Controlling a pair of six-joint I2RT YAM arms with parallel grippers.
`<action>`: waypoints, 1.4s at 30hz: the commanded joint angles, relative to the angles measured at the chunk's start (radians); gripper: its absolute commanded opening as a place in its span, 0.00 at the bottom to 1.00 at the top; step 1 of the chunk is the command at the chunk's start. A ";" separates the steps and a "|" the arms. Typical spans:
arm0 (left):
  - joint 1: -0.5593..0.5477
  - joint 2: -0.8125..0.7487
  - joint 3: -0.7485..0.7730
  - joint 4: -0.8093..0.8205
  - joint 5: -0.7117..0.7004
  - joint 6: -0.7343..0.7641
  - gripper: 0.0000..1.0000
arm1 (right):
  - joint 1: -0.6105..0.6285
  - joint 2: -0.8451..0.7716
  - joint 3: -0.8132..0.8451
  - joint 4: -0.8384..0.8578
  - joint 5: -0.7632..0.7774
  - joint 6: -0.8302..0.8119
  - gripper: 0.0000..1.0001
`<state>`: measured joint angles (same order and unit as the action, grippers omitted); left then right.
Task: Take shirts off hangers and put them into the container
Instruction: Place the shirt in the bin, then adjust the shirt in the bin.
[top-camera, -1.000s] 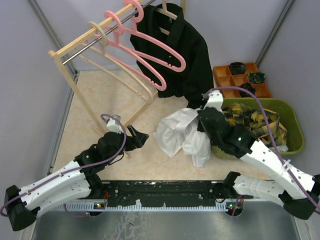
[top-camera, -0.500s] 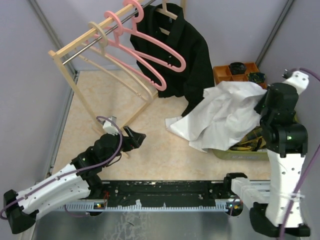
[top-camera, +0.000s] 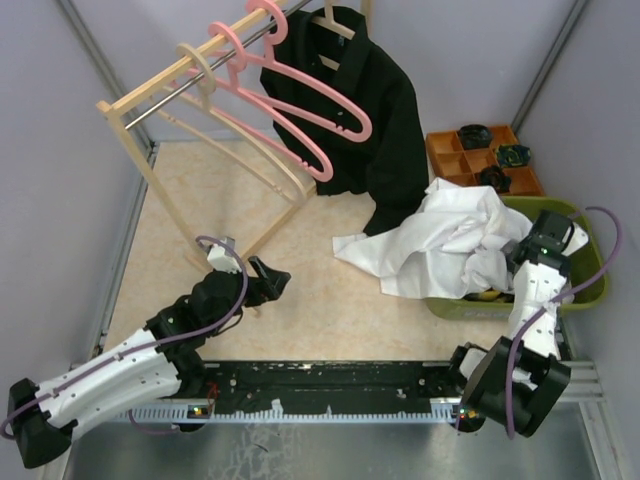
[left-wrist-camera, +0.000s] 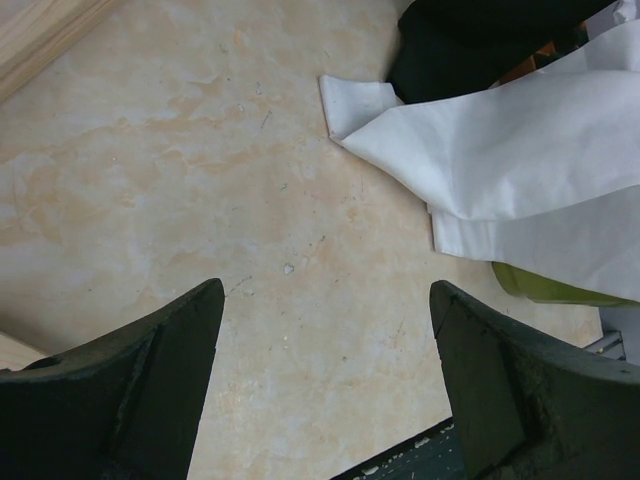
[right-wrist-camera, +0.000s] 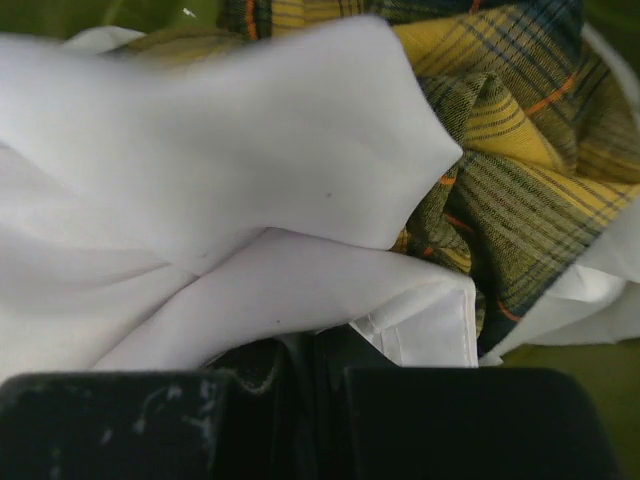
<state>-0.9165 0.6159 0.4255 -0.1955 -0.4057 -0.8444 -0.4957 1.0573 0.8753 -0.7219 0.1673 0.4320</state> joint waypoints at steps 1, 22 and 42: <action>-0.003 0.038 0.023 0.037 0.005 0.033 0.89 | -0.004 0.086 -0.146 0.175 -0.006 0.054 0.03; -0.002 0.023 0.014 0.018 0.031 0.024 0.89 | -0.004 -0.140 0.446 -0.189 -0.092 -0.049 0.95; -0.003 0.031 0.065 -0.038 -0.018 0.046 0.90 | 0.439 0.325 0.507 -0.027 -0.102 0.031 0.96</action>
<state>-0.9165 0.6815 0.4770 -0.1970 -0.3870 -0.7963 -0.0799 1.4078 1.4067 -0.8238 -0.0200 0.4274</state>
